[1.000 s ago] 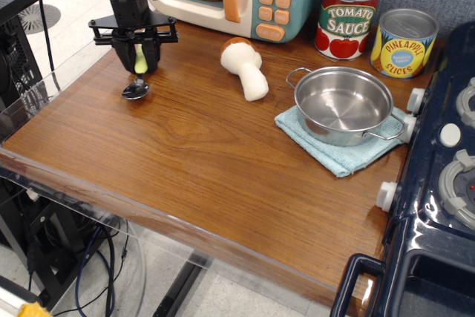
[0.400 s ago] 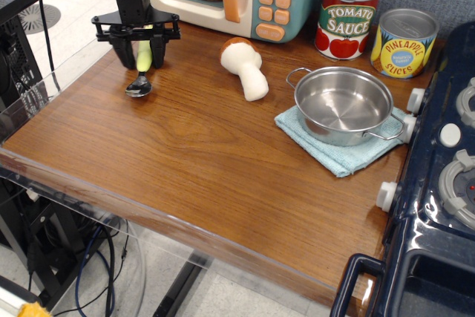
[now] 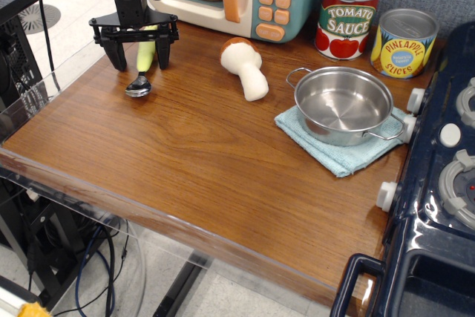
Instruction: Move the spoon from the bottom left of the table towards the top left of the table.
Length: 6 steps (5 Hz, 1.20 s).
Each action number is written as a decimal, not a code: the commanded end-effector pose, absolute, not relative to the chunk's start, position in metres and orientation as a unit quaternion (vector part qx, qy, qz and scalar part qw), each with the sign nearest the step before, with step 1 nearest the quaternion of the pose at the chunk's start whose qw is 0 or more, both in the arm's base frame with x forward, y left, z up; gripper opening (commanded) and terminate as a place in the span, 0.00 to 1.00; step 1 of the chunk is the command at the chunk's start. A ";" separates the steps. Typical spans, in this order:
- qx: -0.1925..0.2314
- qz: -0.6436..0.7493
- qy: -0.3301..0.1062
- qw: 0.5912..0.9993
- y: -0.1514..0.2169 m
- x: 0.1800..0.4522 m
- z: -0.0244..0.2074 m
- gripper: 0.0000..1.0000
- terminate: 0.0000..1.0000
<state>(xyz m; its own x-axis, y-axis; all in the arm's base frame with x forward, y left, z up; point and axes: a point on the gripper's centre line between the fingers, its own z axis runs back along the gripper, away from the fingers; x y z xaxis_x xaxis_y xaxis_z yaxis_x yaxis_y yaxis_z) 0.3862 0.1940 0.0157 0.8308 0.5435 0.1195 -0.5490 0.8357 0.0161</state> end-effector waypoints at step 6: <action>-0.009 0.306 -0.166 0.937 0.193 0.360 0.116 1.00 0.00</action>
